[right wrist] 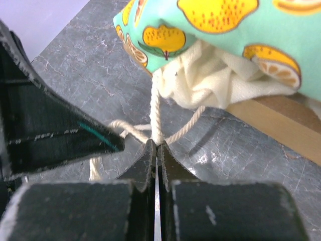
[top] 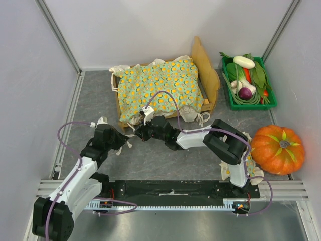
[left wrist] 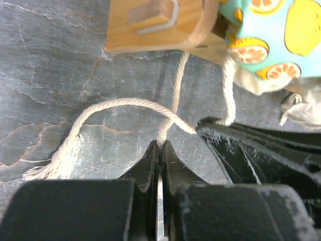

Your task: Set up the pet bed

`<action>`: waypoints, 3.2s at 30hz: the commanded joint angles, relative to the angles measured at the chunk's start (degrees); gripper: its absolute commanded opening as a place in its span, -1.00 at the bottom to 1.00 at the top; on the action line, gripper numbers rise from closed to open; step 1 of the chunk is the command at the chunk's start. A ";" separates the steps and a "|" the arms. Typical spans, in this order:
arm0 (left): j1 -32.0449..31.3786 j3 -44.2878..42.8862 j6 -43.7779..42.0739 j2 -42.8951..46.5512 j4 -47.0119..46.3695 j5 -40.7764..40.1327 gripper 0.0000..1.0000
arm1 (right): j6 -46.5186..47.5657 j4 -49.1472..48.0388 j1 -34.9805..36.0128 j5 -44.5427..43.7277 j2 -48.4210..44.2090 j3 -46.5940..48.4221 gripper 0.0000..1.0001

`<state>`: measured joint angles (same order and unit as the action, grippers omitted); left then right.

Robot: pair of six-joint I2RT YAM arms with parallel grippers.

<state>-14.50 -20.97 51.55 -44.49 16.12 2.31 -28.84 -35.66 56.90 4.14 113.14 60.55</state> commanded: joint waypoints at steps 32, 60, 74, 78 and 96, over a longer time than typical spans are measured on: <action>4.04 -0.47 16.30 -18.70 -25.61 0.24 -0.96 | 3.09 -1.17 1.81 5.08 -3.28 -2.90 -1.00; 3.96 1.54 9.01 -23.98 -28.95 11.49 -0.97 | 4.49 7.36 1.81 3.07 0.06 6.25 -0.63; 3.96 1.11 7.78 -27.13 -30.36 13.95 -0.97 | 8.10 10.95 1.72 1.83 -6.62 1.23 0.06; 3.96 0.76 7.86 -28.19 -30.97 14.48 -0.97 | 9.06 11.93 1.63 1.57 -8.98 0.01 0.10; 3.96 0.49 7.86 -27.14 -30.44 14.48 -0.96 | 6.43 14.92 0.14 4.02 -3.99 1.40 0.08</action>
<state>-10.37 -19.14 61.58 -72.38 -12.53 15.68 -21.63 -19.46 56.99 6.26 106.67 58.70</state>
